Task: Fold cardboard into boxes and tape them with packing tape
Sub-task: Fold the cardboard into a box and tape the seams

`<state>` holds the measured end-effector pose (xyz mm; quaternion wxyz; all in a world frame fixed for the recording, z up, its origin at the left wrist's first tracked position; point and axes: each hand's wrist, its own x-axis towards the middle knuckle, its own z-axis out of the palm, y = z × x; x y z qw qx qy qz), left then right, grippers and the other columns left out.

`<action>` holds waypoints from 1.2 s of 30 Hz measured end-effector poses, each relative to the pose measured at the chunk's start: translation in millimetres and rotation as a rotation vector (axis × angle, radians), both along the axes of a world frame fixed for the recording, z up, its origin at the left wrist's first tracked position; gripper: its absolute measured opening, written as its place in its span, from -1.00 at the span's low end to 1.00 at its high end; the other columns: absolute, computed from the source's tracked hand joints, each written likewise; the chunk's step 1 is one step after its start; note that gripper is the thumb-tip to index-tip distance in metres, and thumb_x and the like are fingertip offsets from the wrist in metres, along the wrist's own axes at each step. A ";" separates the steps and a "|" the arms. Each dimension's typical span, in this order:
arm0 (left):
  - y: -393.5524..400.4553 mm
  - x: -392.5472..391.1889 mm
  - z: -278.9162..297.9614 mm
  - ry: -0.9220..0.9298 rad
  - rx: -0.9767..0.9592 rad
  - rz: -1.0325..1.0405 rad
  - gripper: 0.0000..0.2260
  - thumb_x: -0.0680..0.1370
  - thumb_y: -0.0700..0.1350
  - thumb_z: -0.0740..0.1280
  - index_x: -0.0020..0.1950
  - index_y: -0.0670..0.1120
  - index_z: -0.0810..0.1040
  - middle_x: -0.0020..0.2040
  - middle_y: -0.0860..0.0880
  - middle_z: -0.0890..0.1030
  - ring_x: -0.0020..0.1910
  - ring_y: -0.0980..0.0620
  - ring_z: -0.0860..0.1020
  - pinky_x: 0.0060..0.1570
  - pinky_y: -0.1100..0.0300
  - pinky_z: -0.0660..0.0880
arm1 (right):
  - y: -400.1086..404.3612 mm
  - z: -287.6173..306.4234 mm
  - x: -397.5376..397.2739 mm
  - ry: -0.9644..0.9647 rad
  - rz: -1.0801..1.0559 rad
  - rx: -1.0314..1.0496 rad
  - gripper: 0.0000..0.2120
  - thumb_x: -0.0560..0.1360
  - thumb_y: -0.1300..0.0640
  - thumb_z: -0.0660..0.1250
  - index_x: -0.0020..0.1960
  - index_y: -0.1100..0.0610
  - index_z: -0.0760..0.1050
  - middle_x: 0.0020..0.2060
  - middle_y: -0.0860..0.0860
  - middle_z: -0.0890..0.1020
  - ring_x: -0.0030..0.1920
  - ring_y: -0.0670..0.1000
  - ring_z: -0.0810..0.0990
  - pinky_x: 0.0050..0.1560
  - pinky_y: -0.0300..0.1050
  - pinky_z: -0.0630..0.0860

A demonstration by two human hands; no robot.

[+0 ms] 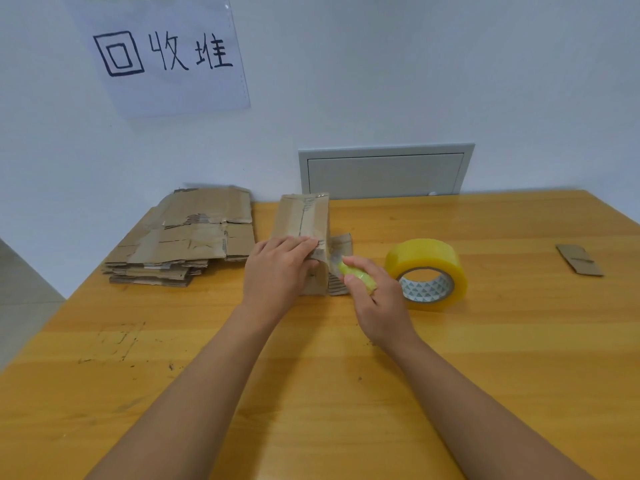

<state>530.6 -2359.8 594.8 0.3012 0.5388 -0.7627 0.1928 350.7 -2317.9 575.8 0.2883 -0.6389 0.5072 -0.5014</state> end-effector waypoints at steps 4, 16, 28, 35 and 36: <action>-0.9 0.5 -2.2 0.008 -0.019 -0.004 -0.73 0.46 -0.05 0.51 0.15 -0.03 0.67 0.08 -0.02 0.70 0.06 -0.11 0.65 0.02 -0.02 0.53 | 1.7 1.8 1.2 0.022 -0.006 -0.006 -0.61 0.52 -0.05 0.19 0.27 0.01 0.56 0.10 -0.05 0.62 0.11 -0.06 0.55 0.14 -0.07 0.49; -1.9 1.8 -5.2 0.017 -0.024 -0.005 -0.71 0.46 -0.05 0.52 0.17 -0.03 0.66 0.10 -0.01 0.70 0.08 -0.10 0.64 0.03 -0.02 0.52 | 0.1 3.9 -3.9 0.058 0.043 -0.020 -0.64 0.50 -0.02 0.21 0.23 0.01 0.59 0.09 -0.18 0.50 0.26 -0.13 0.43 0.24 -0.28 0.32; -12.5 6.5 -4.8 0.047 -0.013 -0.007 -0.71 0.45 -0.07 0.52 0.16 -0.02 0.67 0.10 0.00 0.69 0.09 -0.10 0.63 0.07 -0.01 0.51 | 9.4 -4.9 -20.3 -0.068 0.184 0.005 -0.73 0.43 -0.07 0.19 -0.18 -0.06 0.67 -0.08 -0.18 0.68 0.25 -0.09 0.50 0.28 -0.04 0.40; -20.7 12.1 -8.7 0.061 0.021 -0.031 -0.72 0.50 -0.05 0.48 0.20 -0.01 0.65 0.14 0.02 0.68 0.13 -0.09 0.61 0.10 0.00 0.45 | 28.9 7.8 -44.3 -0.061 0.558 0.415 -0.88 0.50 0.16 0.33 0.04 0.12 0.52 -0.28 0.03 0.69 -0.23 -0.08 0.59 -0.16 -0.19 0.46; -20.8 12.3 -9.1 0.064 0.027 -0.031 -0.72 0.51 -0.04 0.47 0.21 -0.01 0.64 0.15 0.02 0.68 0.14 -0.09 0.60 0.11 0.00 0.45 | 28.6 5.4 -46.2 0.082 0.547 0.456 -0.87 0.51 0.12 0.40 0.04 0.06 0.53 -0.27 -0.04 0.66 -0.24 -0.12 0.56 -0.17 -0.19 0.46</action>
